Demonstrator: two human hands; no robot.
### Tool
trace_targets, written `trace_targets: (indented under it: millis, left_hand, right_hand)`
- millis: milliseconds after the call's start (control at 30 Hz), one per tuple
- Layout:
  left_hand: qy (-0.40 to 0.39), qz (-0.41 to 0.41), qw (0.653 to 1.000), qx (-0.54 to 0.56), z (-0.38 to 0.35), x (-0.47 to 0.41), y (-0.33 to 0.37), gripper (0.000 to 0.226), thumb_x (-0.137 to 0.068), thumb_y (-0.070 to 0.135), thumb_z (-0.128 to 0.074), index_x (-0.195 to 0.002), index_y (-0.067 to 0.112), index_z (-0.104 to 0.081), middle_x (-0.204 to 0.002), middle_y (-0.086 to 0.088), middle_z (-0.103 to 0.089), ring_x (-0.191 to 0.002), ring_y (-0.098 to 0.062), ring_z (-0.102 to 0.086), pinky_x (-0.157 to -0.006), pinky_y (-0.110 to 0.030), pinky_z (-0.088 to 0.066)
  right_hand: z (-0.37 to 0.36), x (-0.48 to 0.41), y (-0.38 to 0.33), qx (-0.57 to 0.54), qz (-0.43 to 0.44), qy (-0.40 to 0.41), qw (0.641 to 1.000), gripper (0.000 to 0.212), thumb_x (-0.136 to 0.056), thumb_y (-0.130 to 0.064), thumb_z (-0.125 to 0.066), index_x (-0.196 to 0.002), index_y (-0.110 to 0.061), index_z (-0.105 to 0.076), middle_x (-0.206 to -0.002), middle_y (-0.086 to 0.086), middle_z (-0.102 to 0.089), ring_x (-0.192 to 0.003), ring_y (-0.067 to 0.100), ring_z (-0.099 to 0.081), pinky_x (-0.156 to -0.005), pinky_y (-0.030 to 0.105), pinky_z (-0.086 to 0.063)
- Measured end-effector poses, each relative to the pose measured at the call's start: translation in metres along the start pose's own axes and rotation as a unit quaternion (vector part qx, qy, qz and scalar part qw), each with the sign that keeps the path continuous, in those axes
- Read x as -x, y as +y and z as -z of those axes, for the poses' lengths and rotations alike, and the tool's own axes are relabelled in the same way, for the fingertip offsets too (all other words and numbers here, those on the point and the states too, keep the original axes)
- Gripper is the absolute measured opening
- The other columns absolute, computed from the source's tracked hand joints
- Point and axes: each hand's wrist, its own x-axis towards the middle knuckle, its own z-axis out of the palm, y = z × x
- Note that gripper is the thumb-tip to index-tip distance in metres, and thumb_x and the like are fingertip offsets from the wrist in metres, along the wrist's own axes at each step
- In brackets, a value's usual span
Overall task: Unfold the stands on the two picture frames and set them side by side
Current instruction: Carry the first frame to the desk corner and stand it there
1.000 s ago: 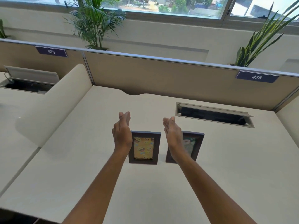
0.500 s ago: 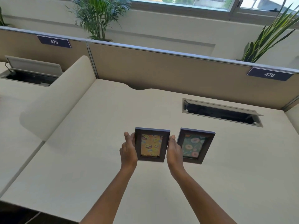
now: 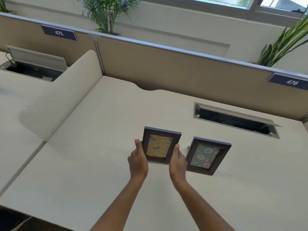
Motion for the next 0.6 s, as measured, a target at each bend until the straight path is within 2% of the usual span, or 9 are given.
trace_targets:
  millis: [33, 67, 133, 200, 300, 400, 500, 600]
  left_hand:
    - [0.004, -0.002, 1.000, 0.009, 0.000, -0.005, 0.004, 0.061, -0.088, 0.084, -0.007, -0.071, 0.067, -0.064, -0.060, 0.033, -0.062, -0.070, 0.016, -0.058, -0.070, -0.016, -0.037]
    - [0.008, -0.002, 1.000, 0.021, 0.000, -0.010, 0.007, 0.066, -0.089, 0.083, -0.008, -0.086, 0.061, -0.070, -0.064, 0.031, -0.062, -0.070, 0.016, -0.059, -0.069, -0.013, -0.036]
    - [0.013, -0.008, 0.999, 0.035, -0.001, -0.025, 0.010, 0.080, -0.095, 0.075, -0.010, -0.127, 0.033, -0.070, -0.095, 0.021, -0.071, -0.085, 0.004, -0.061, -0.078, -0.015, -0.040]
    - [0.022, -0.003, 0.999, 0.043, 0.000, -0.042, 0.016, 0.082, -0.098, 0.071, -0.011, -0.143, 0.022, -0.060, -0.128, 0.000, -0.070, -0.106, -0.012, -0.060, -0.092, -0.025, -0.041]
    - [0.037, -0.004, 0.998, 0.051, 0.001, -0.063, 0.029, 0.081, -0.099, 0.070, -0.012, -0.144, 0.023, -0.058, -0.142, -0.004, -0.063, -0.127, -0.024, -0.058, -0.102, -0.031, -0.040]
    - [0.057, -0.012, 0.996, 0.062, 0.003, -0.086, 0.041, 0.082, -0.097, 0.071, -0.011, -0.143, 0.024, -0.060, -0.140, -0.004, -0.065, -0.129, -0.025, -0.058, -0.097, -0.027, -0.036]
    - [0.065, -0.014, 0.995, 0.077, 0.004, -0.110, 0.051, 0.080, -0.098, 0.070, -0.011, -0.143, 0.025, -0.060, -0.143, -0.004, -0.063, -0.132, -0.026, -0.056, -0.099, -0.027, -0.035]
    - [0.074, -0.015, 0.993, 0.087, 0.006, -0.135, 0.059, 0.078, -0.100, 0.069, -0.012, -0.142, 0.025, -0.061, -0.144, -0.002, -0.062, -0.134, -0.024, -0.055, -0.103, -0.028, -0.035]
  right_hand:
    - [-0.004, -0.004, -0.004, 0.007, 0.007, -0.002, 1.000, 0.055, -0.101, -0.066, -0.026, -0.083, -0.036, -0.069, -0.078, -0.021, -0.065, -0.075, -0.006, -0.060, -0.073, 0.021, -0.046]
    - [-0.008, -0.007, -0.009, 0.014, 0.014, -0.007, 1.000, 0.055, -0.101, -0.067, -0.026, -0.076, -0.039, -0.066, -0.074, -0.021, -0.065, -0.072, -0.005, -0.060, -0.071, 0.019, -0.044]
    - [-0.016, -0.018, -0.018, 0.024, 0.024, -0.018, 0.999, 0.055, -0.101, -0.067, -0.024, -0.075, -0.044, -0.066, -0.074, -0.023, -0.067, -0.076, -0.002, -0.062, -0.072, 0.019, -0.045]
    - [-0.025, -0.031, -0.027, 0.028, 0.035, -0.028, 0.999, 0.056, -0.100, -0.068, -0.023, -0.076, -0.041, -0.066, -0.075, -0.020, -0.068, -0.075, 0.000, -0.063, -0.072, 0.021, -0.048]
    - [-0.039, -0.049, -0.042, 0.030, 0.054, -0.038, 0.997, 0.062, -0.100, -0.068, -0.022, -0.078, -0.030, -0.066, -0.078, -0.010, -0.070, -0.077, 0.009, -0.066, -0.073, 0.028, -0.052]
    - [-0.055, -0.068, -0.060, 0.033, 0.076, -0.051, 0.995, 0.058, -0.100, -0.068, -0.021, -0.079, -0.040, -0.067, -0.077, -0.019, -0.069, -0.078, 0.002, -0.066, -0.068, 0.017, -0.048]
    - [-0.070, -0.088, -0.079, 0.036, 0.088, -0.059, 0.994, 0.054, -0.100, -0.068, -0.021, -0.085, -0.044, -0.068, -0.085, -0.024, -0.069, -0.086, -0.002, -0.066, -0.063, 0.007, -0.044]
    - [-0.088, -0.110, -0.093, 0.031, 0.088, -0.076, 0.993, 0.055, -0.100, -0.068, -0.021, -0.094, -0.043, -0.069, -0.093, -0.024, -0.068, -0.092, 0.000, -0.065, -0.067, 0.009, -0.043]
